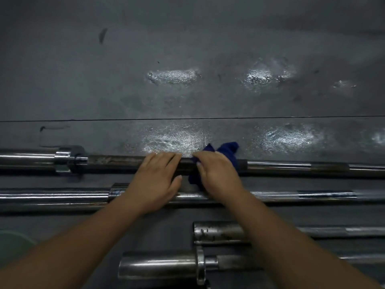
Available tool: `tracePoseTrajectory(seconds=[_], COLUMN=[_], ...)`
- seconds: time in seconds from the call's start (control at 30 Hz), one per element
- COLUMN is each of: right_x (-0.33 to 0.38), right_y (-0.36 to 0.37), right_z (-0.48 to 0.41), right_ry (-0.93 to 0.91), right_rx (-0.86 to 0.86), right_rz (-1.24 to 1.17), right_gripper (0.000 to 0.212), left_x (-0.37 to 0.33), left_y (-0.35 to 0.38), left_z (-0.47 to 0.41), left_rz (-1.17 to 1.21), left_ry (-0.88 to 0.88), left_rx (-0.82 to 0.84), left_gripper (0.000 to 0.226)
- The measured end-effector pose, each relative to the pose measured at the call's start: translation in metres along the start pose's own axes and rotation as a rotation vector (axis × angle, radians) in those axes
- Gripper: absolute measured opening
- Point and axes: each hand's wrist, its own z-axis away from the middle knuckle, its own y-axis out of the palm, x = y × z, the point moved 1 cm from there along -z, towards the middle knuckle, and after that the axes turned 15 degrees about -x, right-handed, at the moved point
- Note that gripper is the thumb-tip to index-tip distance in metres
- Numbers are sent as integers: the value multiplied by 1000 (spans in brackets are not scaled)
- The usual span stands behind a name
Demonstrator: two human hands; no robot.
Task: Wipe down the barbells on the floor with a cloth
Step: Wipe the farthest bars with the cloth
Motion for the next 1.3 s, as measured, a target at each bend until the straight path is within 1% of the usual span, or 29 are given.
tracePoseTrajectory(seconds=[0.03,0.07,0.13,0.17,0.2,0.23,0.33,0.37,0.43,0.47,0.53,0.6,0.67,0.77,0.83,0.87,0.9,0.97,1.0,1.07,1.13,1.2,1.3], right_x=[-24,-55,-106,-114,-110,-93,-29,-22,-42,-62,-97,-112,-103,-73,-60,-57,-56,-54,-52,-44,-35,-30,-28], right_y=[-6,-13,-32,-36,-33,-26,-6,-4,-11,-19,-41,-58,-66,-79,-90,-95,-99,-111,-119,-140,-167,-194,-233], right_z=[5,9,22,26,28,26,19,19,22,26,33,31,16,1,7,14,21,34,42,57,77,103,145], right_ry=[-18,27,264,356,396,377,176,108,28,38,172,274,243,261,281,327,419,695,838,1103,1291,1366,1331], right_rx=[2,-33,-138,-156,-159,-173,-134,-125,-145,-158,-187,-144,-83,-56,-112,-135,-137,-110,-107,-120,-149,-176,-115], right_rz=[74,173,325,343,342,309,172,151,201,262,361,392,388,171,-40,-165,-305,-614,-783,-1167,-1481,-1659,-1799], right_gripper=[28,31,46,51,52,50,42,37,30,30,34,31,27,25,21,26,34,44,43,34,32,40,43], left_x=[0,0,-4,-7,-11,-14,-15,-13,-9,-7,-5,-8,-15,-40,-59,-68,-75,-86,-91,-102,-118,-142,-192], left_y=[-2,-4,-8,-8,-8,-7,-6,-6,-5,-6,-9,-12,-17,-29,-39,-45,-53,-73,-85,-109,-135,-160,-190], left_z=[2,3,3,3,4,6,9,9,11,12,14,14,12,6,6,7,9,15,19,28,38,49,73], left_rz=[-1,3,12,12,7,-1,-18,-23,-40,-54,-82,-110,-129,-115,-104,-105,-110,-135,-155,-201,-243,-280,-339], left_ry=[-4,-12,-36,-46,-55,-63,-73,-60,-21,-9,-1,2,-1,11,30,40,54,82,88,90,89,106,158], left_rx=[3,5,8,15,20,23,25,24,35,50,73,87,82,38,18,10,-2,-26,-35,-67,-103,-127,-173], left_gripper=[66,66,69,70,71,71,70,70,70,71,73,75,76,75,77,77,78,78,78,78,79,81,85])
